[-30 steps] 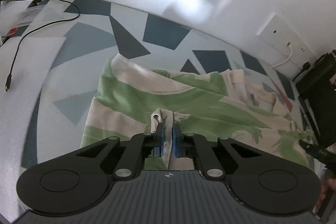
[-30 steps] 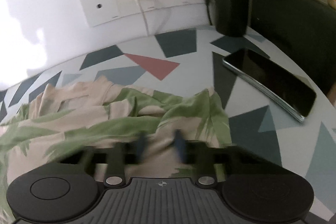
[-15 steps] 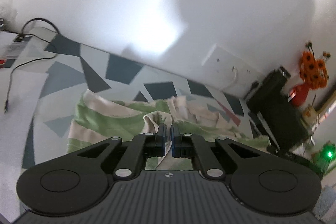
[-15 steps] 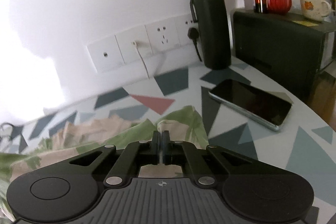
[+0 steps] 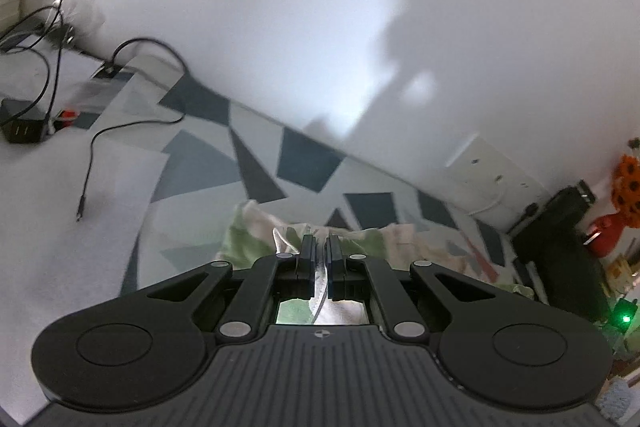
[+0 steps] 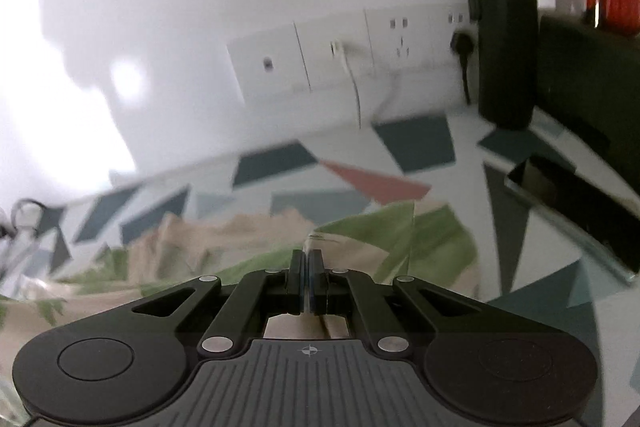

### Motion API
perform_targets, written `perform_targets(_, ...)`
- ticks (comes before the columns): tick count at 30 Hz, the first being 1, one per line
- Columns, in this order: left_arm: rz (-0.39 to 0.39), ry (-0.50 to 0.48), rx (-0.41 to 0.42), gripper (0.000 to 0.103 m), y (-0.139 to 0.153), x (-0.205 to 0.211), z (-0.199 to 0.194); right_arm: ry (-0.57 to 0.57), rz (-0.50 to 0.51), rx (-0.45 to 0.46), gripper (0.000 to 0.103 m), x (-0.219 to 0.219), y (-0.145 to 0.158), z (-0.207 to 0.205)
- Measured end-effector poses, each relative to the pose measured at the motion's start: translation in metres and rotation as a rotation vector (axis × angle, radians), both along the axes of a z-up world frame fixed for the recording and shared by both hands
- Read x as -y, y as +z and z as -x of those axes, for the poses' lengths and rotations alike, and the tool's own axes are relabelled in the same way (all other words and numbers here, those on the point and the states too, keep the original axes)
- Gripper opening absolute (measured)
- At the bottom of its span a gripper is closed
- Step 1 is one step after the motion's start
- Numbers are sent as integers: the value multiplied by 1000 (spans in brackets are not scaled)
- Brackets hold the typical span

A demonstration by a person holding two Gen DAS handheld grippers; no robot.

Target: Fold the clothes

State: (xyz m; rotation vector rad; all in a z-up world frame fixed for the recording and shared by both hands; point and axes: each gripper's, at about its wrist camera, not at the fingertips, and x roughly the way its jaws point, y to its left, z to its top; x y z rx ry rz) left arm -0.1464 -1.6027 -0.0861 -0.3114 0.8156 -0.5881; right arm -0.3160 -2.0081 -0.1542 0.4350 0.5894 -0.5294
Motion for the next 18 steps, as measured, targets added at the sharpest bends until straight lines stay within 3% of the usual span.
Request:
perform_targets(4, -36, 8, -15, 5, -25, 14, -29, -59, 1, -17, 1, 6, -16, -11)
perform_targets(9, -133, -9, -51, 7, -64, 39, -60, -94, 45, -35, 1, 8, -23, -15)
perform_targets(10, -150, -27, -48, 13, -66, 42, -62, -96, 52, -41, 1, 7, -23, -14)
perform_targets(11, -167, -45, -43, 29, -67, 43, -63, -99, 56, -44, 1, 7, -22, -14)
perform_targets(12, -183, -63, -37, 37, -68, 45, -64, -99, 56, -39, 5, 7, -20, -12)
perform_targets(14, -197, -96, -25, 63, -66, 44, -65, -89, 52, -15, 15, 6, -11, -4)
perform_targets(15, -185, -108, -18, 65, -61, 39, -62, -82, 46, 1, 21, 5, -6, 2)
perform_targets(18, -174, -146, -47, 66, -51, 22, -50, -66, -9, 39, 22, -1, 5, 26)
